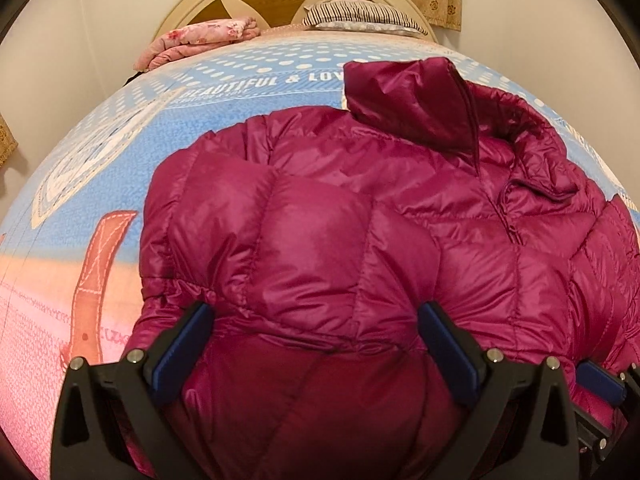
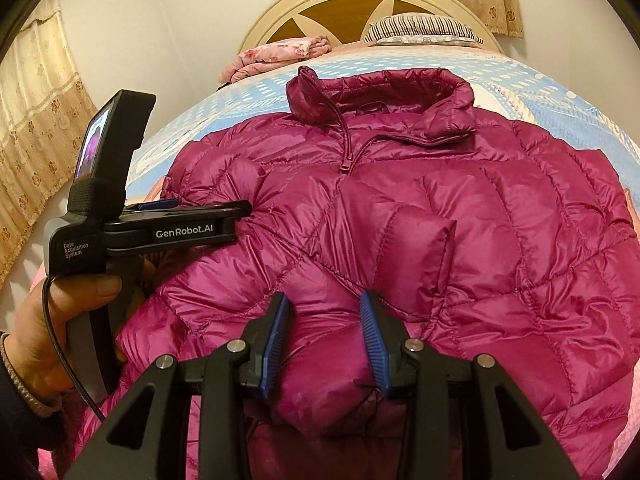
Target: Fold large clothes
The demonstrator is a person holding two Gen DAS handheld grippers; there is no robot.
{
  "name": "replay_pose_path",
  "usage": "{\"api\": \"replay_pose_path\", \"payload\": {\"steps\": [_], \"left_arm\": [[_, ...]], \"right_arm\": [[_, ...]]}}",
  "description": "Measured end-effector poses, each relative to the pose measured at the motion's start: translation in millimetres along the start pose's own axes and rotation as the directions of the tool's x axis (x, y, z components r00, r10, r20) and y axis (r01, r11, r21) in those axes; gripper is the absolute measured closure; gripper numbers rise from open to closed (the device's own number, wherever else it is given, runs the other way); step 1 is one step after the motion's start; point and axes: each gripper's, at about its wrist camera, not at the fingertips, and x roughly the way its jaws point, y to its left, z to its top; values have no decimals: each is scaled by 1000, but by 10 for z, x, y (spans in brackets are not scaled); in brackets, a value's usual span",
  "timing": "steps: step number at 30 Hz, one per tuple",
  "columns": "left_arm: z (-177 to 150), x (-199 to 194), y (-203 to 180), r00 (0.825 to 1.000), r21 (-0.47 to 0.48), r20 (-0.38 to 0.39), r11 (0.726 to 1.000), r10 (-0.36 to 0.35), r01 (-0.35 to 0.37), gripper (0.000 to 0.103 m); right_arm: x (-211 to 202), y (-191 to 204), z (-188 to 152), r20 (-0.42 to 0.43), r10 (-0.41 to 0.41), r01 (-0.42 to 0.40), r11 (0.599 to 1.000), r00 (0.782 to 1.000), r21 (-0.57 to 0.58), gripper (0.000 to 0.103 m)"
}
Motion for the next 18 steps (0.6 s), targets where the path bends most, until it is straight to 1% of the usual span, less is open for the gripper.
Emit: {"api": "replay_pose_path", "payload": {"steps": [15,18], "left_arm": [[-6,13,-4,1000,1,0,1000,4,-4,0],[5,-46,-4,1000,-2,4,1000,29,-29,0]], "right_arm": [[9,11,-12,0,-20,20,1000,1000,-16,64],[9,10,-14,1,-17,17,1000,1000,-13,64]]}}
